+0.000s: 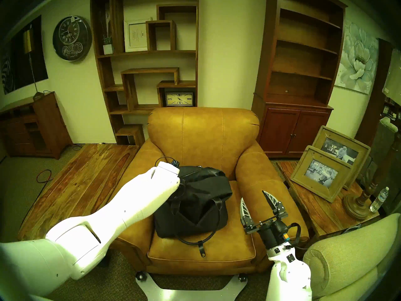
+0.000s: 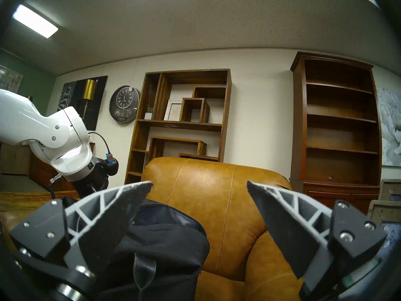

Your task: Open a bag with a zipper

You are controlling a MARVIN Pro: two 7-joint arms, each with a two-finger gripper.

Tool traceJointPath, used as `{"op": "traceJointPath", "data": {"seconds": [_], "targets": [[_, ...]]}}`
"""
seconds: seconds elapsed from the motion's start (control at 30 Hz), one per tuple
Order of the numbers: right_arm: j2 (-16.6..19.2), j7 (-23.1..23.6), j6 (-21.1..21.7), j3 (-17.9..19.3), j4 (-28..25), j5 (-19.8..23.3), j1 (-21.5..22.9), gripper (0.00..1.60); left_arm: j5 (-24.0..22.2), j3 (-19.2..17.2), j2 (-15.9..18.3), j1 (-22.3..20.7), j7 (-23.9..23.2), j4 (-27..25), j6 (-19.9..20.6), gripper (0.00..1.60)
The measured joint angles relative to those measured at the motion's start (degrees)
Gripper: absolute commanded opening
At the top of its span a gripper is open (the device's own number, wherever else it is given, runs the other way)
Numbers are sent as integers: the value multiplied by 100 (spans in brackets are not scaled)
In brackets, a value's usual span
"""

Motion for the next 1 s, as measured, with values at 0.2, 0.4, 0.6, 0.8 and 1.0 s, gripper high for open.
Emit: {"op": "traceJointPath", "data": {"seconds": [0.2,0.4,0.6,0.8,1.0], "targets": [[0,0,0,0,0,0,0,160,7,-11,-31,-10,3,95,-22,160],[-1,1,0,0,0,0,0,160,55,24,-66,-37,20,231,-46,160],[-1,2,0,0,-1,0,0,160,135,80,-94,-41,125,246,-87,70],[-1,2,0,0,-1,0,0,160,143,67,-46,-20,162,105,-10,62],[-2,2,0,0,-1,0,0,160,72,30,35,-12,45,-38,215,21]]}}
